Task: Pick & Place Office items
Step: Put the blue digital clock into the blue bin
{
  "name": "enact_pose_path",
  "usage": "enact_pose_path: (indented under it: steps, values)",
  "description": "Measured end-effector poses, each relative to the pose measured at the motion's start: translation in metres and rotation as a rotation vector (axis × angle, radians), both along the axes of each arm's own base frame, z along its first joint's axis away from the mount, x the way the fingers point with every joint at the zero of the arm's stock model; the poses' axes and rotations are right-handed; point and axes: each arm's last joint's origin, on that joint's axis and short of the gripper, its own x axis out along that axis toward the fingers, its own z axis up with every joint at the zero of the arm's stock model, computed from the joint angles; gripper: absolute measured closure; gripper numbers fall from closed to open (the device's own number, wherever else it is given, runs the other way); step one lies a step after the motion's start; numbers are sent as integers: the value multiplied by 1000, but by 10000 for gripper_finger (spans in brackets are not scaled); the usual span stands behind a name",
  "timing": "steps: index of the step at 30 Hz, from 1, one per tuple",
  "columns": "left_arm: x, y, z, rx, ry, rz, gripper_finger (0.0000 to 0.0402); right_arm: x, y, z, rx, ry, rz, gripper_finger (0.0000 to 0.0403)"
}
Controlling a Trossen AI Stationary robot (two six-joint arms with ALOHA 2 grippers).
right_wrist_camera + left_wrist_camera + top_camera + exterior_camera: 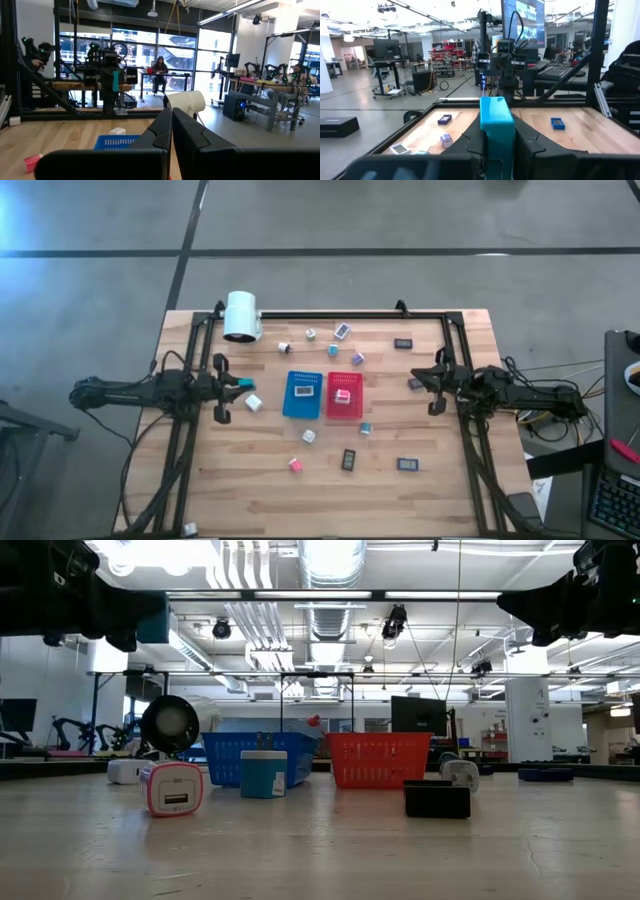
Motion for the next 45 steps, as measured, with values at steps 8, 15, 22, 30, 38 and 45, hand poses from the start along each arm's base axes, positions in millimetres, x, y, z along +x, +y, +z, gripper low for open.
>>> enact_pose_path:
  steps: [8, 15, 22, 30, 38, 45]
  values:
    - [0, 0, -1, 4, 8, 0, 351, 0, 0, 0, 1, 0, 0, 394]
    - [1, 0, -6, 11, 15, 1, 351, 0, 0, 0, 0, 0, 1, 394]
    - [1, 0, -6, 11, 10, 1, 349, 0, 0, 0, 0, 0, 1, 394]
    - [0, 0, -1, 8, -47, 2, 351, 0, 0, 0, 3, -2, 2, 394]
    - [0, 0, 2, 6, -77, 2, 351, 0, 0, 0, 20, -6, 5, 394]
    - [0, 0, 2, 8, -77, 1, 351, 0, 0, 0, 17, -6, 5, 394]
